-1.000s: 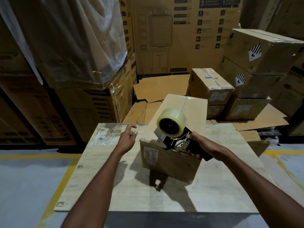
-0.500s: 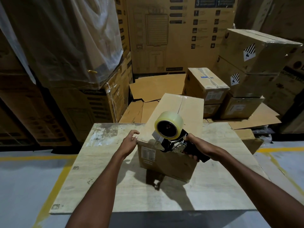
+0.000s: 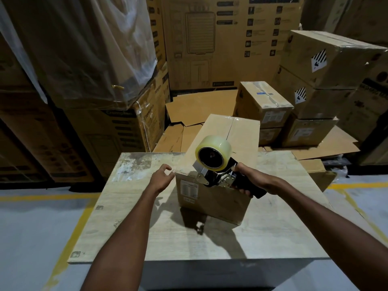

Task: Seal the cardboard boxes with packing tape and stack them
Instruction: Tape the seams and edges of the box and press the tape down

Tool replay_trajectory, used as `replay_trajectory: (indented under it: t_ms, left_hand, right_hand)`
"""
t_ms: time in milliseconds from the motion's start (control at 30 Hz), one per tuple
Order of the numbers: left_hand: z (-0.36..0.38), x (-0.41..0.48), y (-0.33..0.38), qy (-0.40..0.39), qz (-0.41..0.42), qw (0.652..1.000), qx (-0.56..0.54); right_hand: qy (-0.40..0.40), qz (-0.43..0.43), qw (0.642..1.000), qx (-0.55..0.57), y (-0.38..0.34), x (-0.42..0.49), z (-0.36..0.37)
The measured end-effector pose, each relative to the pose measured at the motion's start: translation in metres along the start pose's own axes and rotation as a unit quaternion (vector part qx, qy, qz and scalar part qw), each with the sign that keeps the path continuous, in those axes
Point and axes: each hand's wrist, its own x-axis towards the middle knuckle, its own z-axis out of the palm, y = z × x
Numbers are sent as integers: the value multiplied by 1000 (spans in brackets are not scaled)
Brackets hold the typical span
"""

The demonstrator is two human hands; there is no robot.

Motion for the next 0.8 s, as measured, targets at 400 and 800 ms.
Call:
replay_trajectory:
  t_ms: [400, 800]
  left_hand:
    - [41, -29, 26, 247, 22, 967, -61]
    - [47, -33, 35, 273, -76, 953, -108]
  right_hand:
    - [-126, 28, 991, 32, 0, 2, -19]
    - [-70, -1, 997, 28, 6, -1, -11]
